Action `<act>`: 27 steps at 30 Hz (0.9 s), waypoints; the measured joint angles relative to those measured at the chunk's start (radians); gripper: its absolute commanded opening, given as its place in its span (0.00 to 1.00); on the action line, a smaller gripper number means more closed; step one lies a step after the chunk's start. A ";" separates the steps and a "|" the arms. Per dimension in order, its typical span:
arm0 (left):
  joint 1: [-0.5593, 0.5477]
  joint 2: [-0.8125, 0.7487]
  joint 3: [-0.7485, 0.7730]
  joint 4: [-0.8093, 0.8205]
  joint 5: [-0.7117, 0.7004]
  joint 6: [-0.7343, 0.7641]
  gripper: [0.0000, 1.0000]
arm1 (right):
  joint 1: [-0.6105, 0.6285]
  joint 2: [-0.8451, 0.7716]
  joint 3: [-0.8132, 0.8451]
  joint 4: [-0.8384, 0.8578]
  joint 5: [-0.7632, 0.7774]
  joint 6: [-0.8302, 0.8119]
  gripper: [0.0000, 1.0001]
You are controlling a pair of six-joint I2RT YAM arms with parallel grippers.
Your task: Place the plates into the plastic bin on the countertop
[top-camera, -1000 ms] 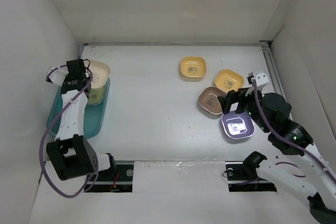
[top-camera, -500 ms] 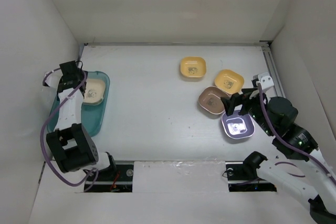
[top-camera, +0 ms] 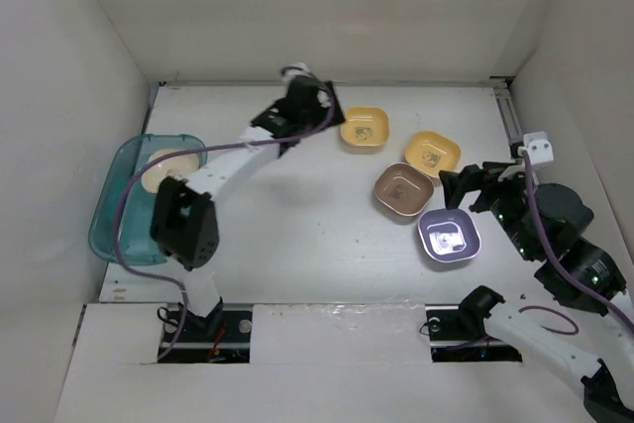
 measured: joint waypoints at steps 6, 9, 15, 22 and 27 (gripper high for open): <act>-0.336 0.360 0.262 -0.012 0.086 0.211 0.99 | -0.005 -0.048 0.092 -0.064 0.074 0.020 1.00; -0.415 0.478 0.357 -0.045 0.112 0.263 0.99 | -0.005 -0.072 0.103 -0.094 0.098 0.032 1.00; -0.415 0.550 0.395 -0.090 0.106 0.280 0.82 | -0.005 -0.126 0.103 -0.148 0.119 0.044 1.00; -0.400 0.576 0.357 -0.097 0.029 0.262 0.61 | -0.005 -0.143 0.101 -0.150 0.122 0.047 1.00; -0.406 0.579 0.320 -0.102 -0.003 0.250 0.21 | -0.005 -0.142 0.089 -0.148 0.121 0.048 1.00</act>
